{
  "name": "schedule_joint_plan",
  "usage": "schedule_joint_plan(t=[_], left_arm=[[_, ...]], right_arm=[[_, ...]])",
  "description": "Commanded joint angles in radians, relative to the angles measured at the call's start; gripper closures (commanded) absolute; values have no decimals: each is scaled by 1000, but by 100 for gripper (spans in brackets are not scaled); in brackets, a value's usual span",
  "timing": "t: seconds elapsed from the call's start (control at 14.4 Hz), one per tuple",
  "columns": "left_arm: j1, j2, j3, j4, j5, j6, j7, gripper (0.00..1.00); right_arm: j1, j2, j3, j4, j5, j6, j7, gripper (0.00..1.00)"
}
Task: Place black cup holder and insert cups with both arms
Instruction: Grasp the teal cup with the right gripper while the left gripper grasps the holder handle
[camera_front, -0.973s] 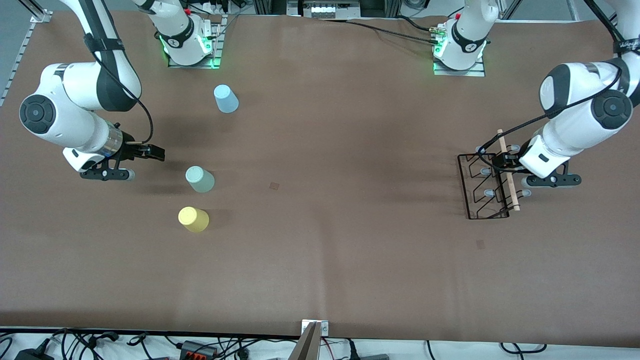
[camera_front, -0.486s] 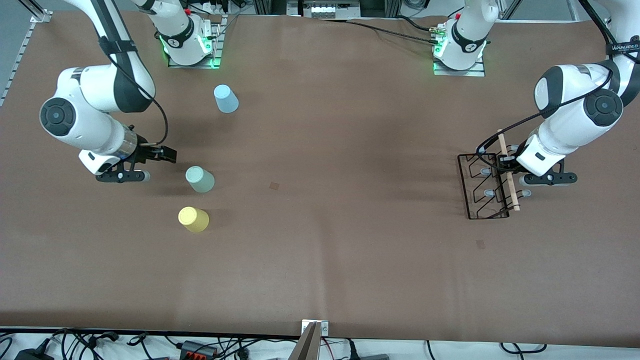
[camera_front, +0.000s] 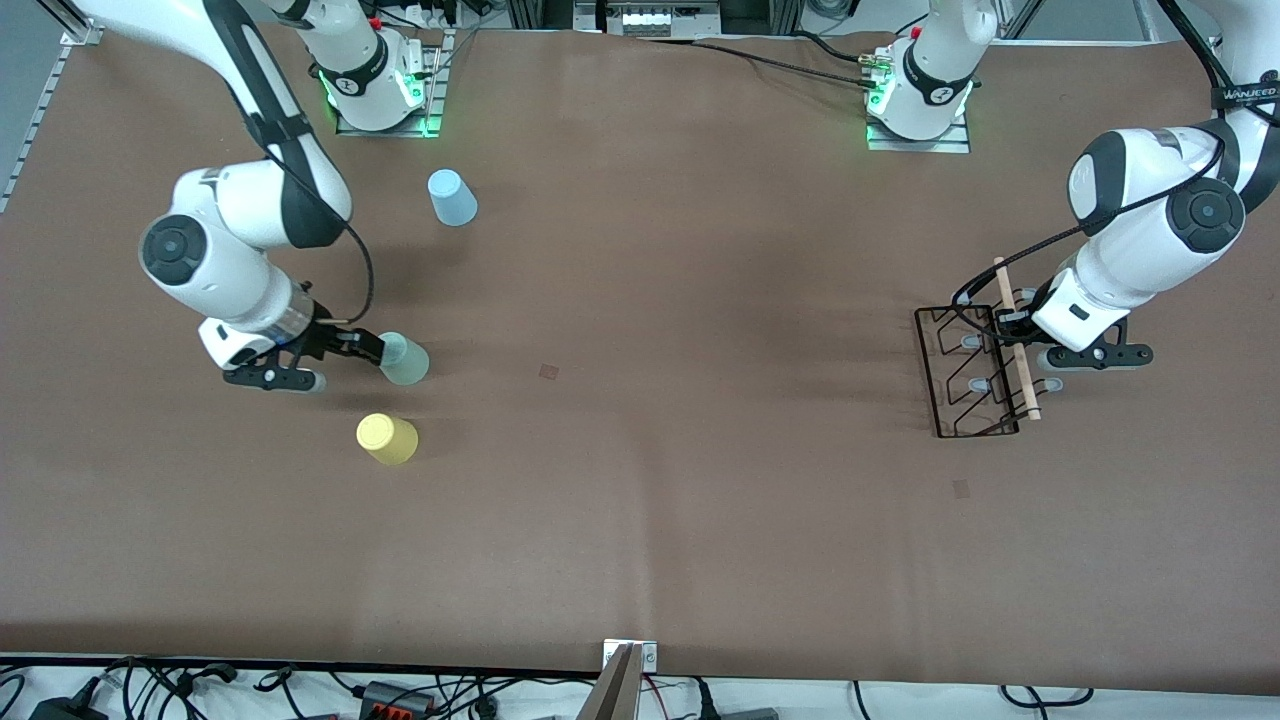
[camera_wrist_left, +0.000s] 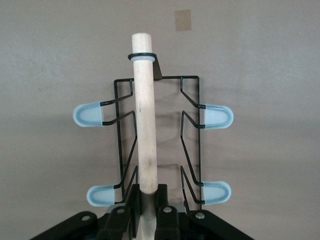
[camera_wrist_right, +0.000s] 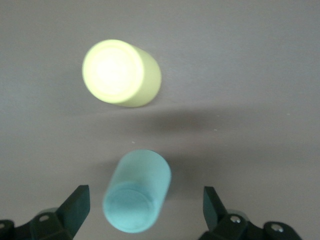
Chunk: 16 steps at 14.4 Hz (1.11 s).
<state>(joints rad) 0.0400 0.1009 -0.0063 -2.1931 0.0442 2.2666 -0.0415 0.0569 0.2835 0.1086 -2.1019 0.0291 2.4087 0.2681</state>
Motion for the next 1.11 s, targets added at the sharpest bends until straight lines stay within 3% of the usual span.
schedule_joint_plan(t=[0.0, 0.28, 0.63, 0.83, 1.04], left_arm=[[-2, -32, -9, 56, 20, -105, -14, 99], [-5, -29, -101, 226, 20, -260, -17, 99], [-22, 14, -289, 305, 6, -256, -52, 99], [-49, 94, -401, 401, 6, -254, -228, 99], [-153, 186, -437, 484, 20, -228, -441, 99]], right_arm=[[35, 6, 2, 20, 9, 15, 57, 0], [47, 14, 2, -38, 3, 45, 57, 0], [47, 37, 2, -101, 5, 179, 57, 0], [47, 60, 2, -118, 5, 214, 59, 0], [47, 75, 2, -128, 5, 227, 57, 0]])
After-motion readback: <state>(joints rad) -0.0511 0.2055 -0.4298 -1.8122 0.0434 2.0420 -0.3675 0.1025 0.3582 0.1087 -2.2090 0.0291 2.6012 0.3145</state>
